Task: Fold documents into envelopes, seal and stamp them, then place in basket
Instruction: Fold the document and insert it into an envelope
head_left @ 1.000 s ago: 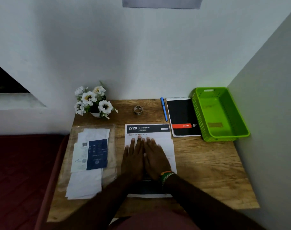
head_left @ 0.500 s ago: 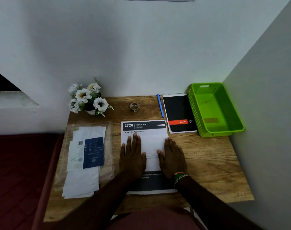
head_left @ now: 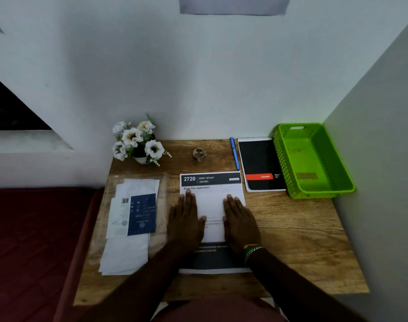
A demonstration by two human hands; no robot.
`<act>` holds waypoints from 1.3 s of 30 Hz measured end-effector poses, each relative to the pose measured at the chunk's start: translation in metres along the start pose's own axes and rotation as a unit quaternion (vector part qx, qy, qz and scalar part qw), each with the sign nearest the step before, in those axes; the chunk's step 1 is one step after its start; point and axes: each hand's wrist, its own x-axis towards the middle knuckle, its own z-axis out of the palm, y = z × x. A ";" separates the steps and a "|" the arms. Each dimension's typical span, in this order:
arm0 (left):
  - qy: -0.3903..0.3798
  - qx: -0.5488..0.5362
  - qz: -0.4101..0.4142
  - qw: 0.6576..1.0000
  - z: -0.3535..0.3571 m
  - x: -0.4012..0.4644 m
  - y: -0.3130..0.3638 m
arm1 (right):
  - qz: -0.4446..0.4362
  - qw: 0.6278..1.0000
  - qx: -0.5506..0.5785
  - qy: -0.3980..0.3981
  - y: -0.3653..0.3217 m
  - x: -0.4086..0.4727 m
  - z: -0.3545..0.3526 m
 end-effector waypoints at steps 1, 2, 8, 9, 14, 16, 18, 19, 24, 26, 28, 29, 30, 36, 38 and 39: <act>-0.003 0.006 -0.006 1.000 -0.005 0.003 0.000 | 0.002 1.000 0.001 0.000 -0.001 -0.001 -0.001; -0.004 0.010 -0.010 1.000 -0.010 0.007 0.002 | 0.007 1.000 0.001 -0.002 -0.003 -0.001 -0.002; -0.013 0.000 -0.010 1.000 -0.033 0.026 0.008 | 0.030 1.000 -0.007 -0.004 -0.006 0.006 -0.018; -0.015 -0.002 -0.010 1.000 -0.037 0.028 0.007 | 0.030 0.999 -0.009 -0.005 -0.007 0.009 -0.022; -0.049 -0.011 -0.014 0.999 -0.051 0.039 0.007 | 0.027 0.999 -0.029 -0.009 -0.001 0.032 -0.037; -0.046 -0.019 -0.016 0.999 -0.052 0.040 0.006 | 0.014 0.999 -0.024 -0.017 0.001 0.041 -0.041; -0.043 -0.018 -0.015 0.999 -0.051 0.038 0.006 | 0.009 1.000 -0.002 -0.007 0.002 0.049 -0.046; -0.041 -0.017 -0.015 0.999 -0.050 0.037 0.006 | 0.009 1.000 0.009 0.003 0.002 0.052 -0.048; -0.044 0.007 -0.022 0.999 -0.047 0.036 0.010 | 0.040 0.992 0.121 0.025 -0.004 0.059 -0.058; -0.041 0.032 -0.014 0.999 -0.050 0.038 0.013 | 0.046 0.986 0.158 0.024 -0.006 0.060 -0.059; -0.044 0.045 -0.008 0.998 -0.052 0.040 0.017 | 0.048 0.983 0.179 0.015 -0.009 0.061 -0.059; -0.046 0.043 -0.008 0.998 -0.051 0.039 0.018 | 0.049 0.982 0.183 0.011 -0.010 0.062 -0.058; -0.048 0.037 -0.009 0.998 -0.050 0.039 0.019 | 0.050 0.982 0.183 0.007 -0.010 0.063 -0.059; 0.045 -0.059 0.018 0.997 -0.049 0.040 0.026 | 0.031 0.984 0.173 0.008 -0.015 0.065 -0.060; 0.063 -0.098 0.007 0.993 -0.053 0.042 0.029 | 0.020 0.985 0.168 0.014 -0.018 0.065 -0.061; 0.065 -0.113 0.003 0.991 -0.056 0.043 0.028 | 0.017 0.986 0.166 0.015 -0.019 0.065 -0.061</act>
